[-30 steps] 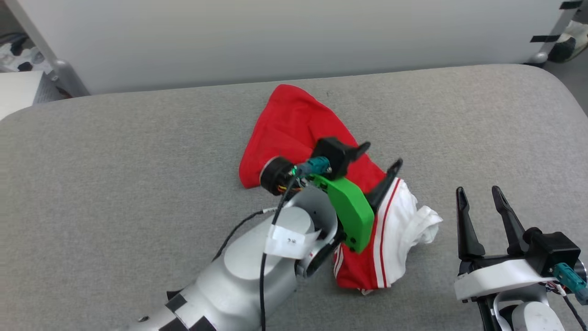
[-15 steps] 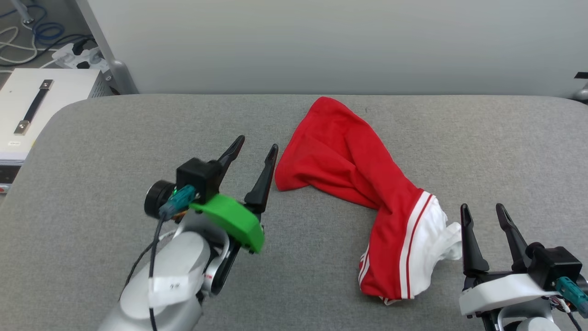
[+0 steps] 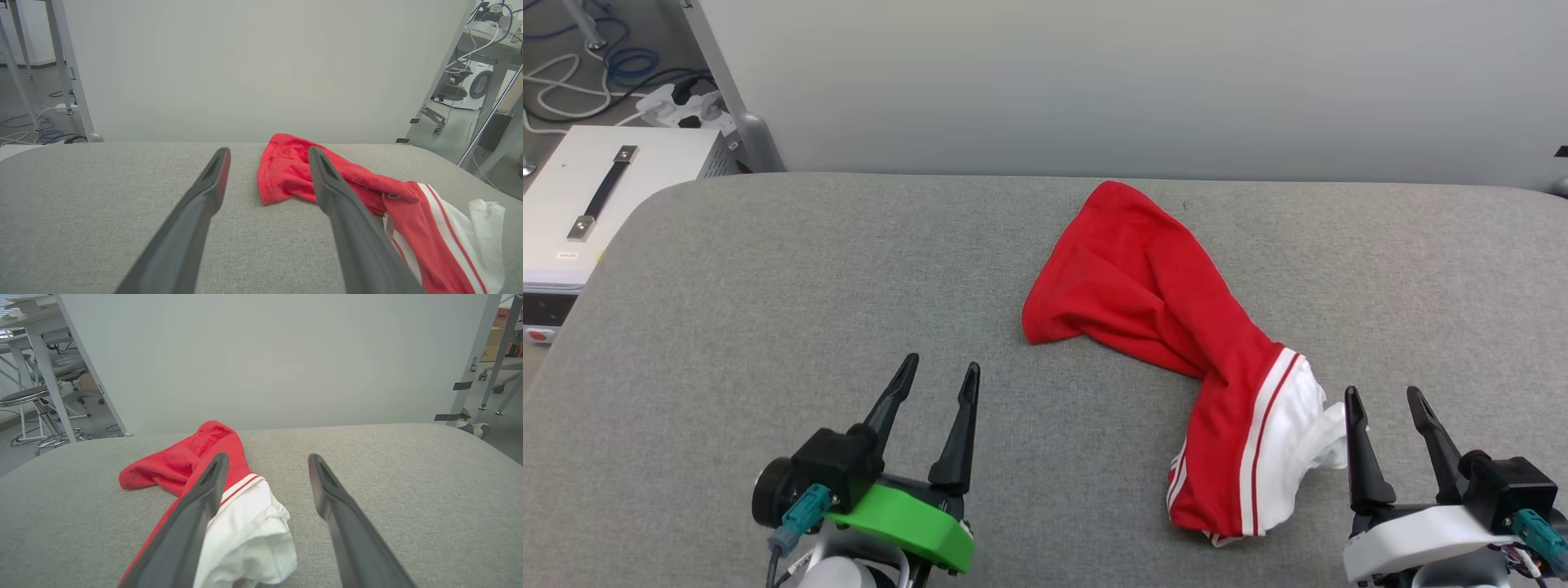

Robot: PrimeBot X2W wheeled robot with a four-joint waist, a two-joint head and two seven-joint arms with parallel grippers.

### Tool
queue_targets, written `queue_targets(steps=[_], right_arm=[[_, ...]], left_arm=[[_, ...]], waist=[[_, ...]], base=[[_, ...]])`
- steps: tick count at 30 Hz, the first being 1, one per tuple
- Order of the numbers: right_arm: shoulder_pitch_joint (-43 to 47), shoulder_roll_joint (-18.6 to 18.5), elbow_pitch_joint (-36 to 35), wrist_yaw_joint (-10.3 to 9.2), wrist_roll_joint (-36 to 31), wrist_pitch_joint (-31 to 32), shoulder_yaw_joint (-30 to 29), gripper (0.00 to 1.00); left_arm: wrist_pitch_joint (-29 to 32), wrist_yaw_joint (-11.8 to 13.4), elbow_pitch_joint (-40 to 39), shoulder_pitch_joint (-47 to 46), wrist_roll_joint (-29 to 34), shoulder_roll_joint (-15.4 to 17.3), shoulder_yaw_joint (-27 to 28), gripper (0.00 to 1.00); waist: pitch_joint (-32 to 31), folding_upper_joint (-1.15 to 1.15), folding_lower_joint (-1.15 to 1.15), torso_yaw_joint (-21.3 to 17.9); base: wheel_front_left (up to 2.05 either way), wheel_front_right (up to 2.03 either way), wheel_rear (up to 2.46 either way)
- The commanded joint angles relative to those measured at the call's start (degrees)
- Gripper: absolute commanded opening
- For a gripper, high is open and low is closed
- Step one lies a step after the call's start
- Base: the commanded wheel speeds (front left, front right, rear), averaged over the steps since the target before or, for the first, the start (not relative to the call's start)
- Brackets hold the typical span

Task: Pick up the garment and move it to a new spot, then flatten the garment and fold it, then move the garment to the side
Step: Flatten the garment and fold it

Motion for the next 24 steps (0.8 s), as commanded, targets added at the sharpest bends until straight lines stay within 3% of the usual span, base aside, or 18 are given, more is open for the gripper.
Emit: queue_targets(steps=[1, 11, 14, 24], right_arm=[[0.47, -0.07, -0.18, -0.05, -0.23, 0.12, 0.01, 1.0], [0.49, -0.07, 0.2, -0.05, -0.14, 0.63, 0.19, 1.0], [0.19, -0.07, 0.1, -0.05, -0.41, 3.66, 0.54, 1.0], [-3.65, -4.69, -7.02, -0.05, 5.41, 39.32, 3.07, 1.0]], left_arm=[[-0.33, -0.92, -0.04, 0.9, 1.4, -0.86, 1.04, 1.0], [-0.33, -4.98, 0.48, 2.26, 6.15, -4.48, 6.18, 1.0], [-0.33, -5.49, 0.75, 2.2, 6.76, -5.06, 6.8, 1.0], [-0.33, -6.19, 1.18, 0.94, 7.77, -6.27, 7.16, 1.0]], waist=[[-0.04, 0.0, 0.0, -0.05], [-0.06, 0.0, 0.0, -0.48], [0.33, 0.0, 0.0, -0.39], [2.95, 0.0, 0.0, 0.91]], base=[[0.0, 0.0, 0.0], [0.0, 0.0, 0.0], [0.0, 0.0, 0.0], [0.0, 0.0, 0.0]])
